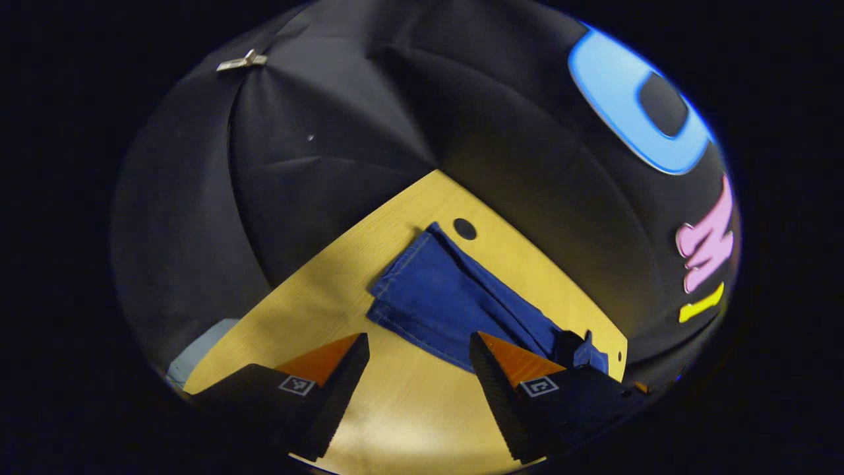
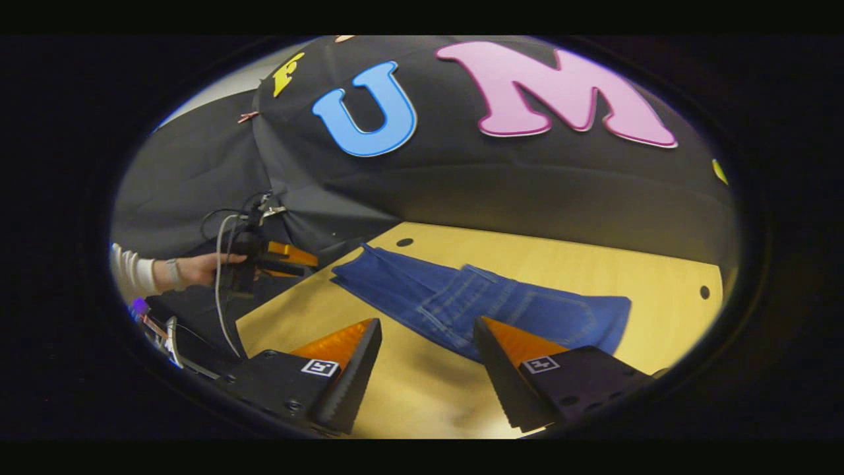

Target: Grasp the waist and the cuffs of the jeans and fold them to make the two legs overlap; first hold the waist and fold one-third of the jeans toward the cuffs, then hold the cuffs and fold the remaining one-third in the same direction to finish folding.

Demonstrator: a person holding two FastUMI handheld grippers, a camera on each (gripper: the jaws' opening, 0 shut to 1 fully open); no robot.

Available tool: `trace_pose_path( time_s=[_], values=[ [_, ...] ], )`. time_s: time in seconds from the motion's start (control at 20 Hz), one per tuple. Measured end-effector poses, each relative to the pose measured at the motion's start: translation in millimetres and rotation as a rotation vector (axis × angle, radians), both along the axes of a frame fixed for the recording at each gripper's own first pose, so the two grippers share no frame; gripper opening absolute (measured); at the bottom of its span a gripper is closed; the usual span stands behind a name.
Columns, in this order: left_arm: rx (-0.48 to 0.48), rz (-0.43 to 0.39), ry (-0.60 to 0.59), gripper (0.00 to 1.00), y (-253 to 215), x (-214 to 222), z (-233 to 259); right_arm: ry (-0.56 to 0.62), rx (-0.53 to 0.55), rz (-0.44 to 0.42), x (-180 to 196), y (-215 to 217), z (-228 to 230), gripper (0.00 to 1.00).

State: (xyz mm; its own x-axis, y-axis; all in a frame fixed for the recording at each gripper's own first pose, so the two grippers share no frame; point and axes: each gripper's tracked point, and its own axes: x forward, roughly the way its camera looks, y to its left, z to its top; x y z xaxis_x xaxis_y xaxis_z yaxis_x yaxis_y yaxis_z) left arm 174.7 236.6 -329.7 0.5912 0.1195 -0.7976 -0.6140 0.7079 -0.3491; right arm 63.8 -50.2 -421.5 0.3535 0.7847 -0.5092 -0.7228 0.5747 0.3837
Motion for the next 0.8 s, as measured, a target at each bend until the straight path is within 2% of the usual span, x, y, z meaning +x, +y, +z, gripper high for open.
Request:
trace_pose_path(
  time_s=[0.1,0.15,0.2,0.4,0.45,0.5,0.6,0.7,0.75,0.8],
  values=[
    [0.03,0.027,0.058,0.96,21,13,-24,-0.007,-0.049,-0.059,4,-46,-7,0.85],
    [0.04,0.037,0.083,0.92,26,20,-36,-0.001,-0.067,-0.101,8,-68,-12,0.85],
    [0.043,0.046,0.103,0.96,28,24,-46,0.009,-0.076,-0.137,10,-88,-15,0.85],
    [0.06,0.066,0.178,0.96,28,36,-79,0.053,-0.135,-0.266,24,-156,-39,0.85],
    [0.104,0.055,0.168,0.92,35,47,-82,0.059,-0.147,-0.283,25,-166,-42,0.85],
    [0.121,0.04,0.182,0.96,31,46,-87,0.058,-0.158,-0.294,27,-174,-44,0.85],
    [0.189,-0.024,0.228,0.95,29,52,-91,0.049,-0.169,-0.305,33,-184,-45,0.85],
    [0.261,-0.089,0.284,0.92,24,52,-92,0.057,-0.166,-0.309,37,-183,-48,0.85],
    [0.262,-0.103,0.271,0.9,20,56,-92,0.065,-0.154,-0.305,38,-179,-47,0.85],
    [0.254,-0.102,0.259,0.76,13,60,-90,0.071,-0.143,-0.298,36,-173,-45,0.85]
  ],
)
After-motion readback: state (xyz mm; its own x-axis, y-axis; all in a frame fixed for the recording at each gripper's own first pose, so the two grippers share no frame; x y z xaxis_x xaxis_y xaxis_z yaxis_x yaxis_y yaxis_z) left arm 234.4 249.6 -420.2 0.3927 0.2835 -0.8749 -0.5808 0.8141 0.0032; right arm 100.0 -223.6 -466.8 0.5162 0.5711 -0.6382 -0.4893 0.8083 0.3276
